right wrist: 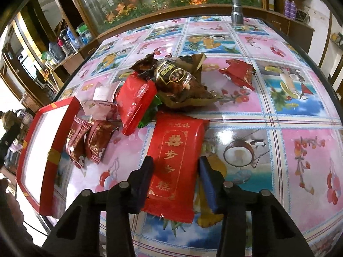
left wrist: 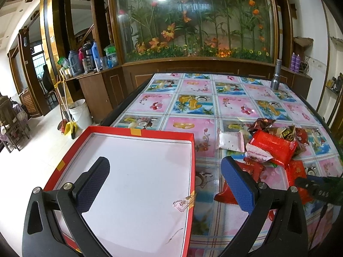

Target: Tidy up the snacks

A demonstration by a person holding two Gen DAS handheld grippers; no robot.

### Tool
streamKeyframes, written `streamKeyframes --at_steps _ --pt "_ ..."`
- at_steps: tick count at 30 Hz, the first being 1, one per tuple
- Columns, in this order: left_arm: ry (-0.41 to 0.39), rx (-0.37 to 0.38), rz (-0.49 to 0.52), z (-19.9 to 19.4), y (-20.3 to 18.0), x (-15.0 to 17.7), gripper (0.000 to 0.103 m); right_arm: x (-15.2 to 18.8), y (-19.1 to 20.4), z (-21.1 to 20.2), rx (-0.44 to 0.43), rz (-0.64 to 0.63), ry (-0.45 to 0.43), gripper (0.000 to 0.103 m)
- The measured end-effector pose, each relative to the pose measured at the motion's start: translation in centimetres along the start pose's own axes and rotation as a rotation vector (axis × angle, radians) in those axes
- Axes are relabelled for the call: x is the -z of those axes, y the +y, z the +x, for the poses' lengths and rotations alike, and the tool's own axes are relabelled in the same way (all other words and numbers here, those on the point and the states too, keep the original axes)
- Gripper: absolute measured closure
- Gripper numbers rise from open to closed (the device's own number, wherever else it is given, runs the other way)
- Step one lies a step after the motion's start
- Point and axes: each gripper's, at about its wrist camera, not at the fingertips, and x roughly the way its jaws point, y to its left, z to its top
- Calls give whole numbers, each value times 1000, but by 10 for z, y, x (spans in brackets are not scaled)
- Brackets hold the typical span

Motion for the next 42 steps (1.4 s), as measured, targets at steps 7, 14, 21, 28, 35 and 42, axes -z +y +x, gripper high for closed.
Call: streamKeyframes --at_steps 7,14,21,28,35,42 --pt "28 -12 42 5 -18 5 0 0 -12 -3 -11 21 -5 66" --pt "73 -7 116 21 -41 5 0 -2 2 1 25 -37 33 38" --pt "112 9 225 40 -72 6 0 1 22 15 157 -138 -3 24" --pt "203 62 301 65 -100 10 0 -4 -10 9 223 -96 -32 24" --pt "203 66 281 71 -105 10 0 -6 -21 8 224 -96 -34 16" --pt "158 32 336 64 -114 13 0 -6 -20 11 214 -106 -29 9"
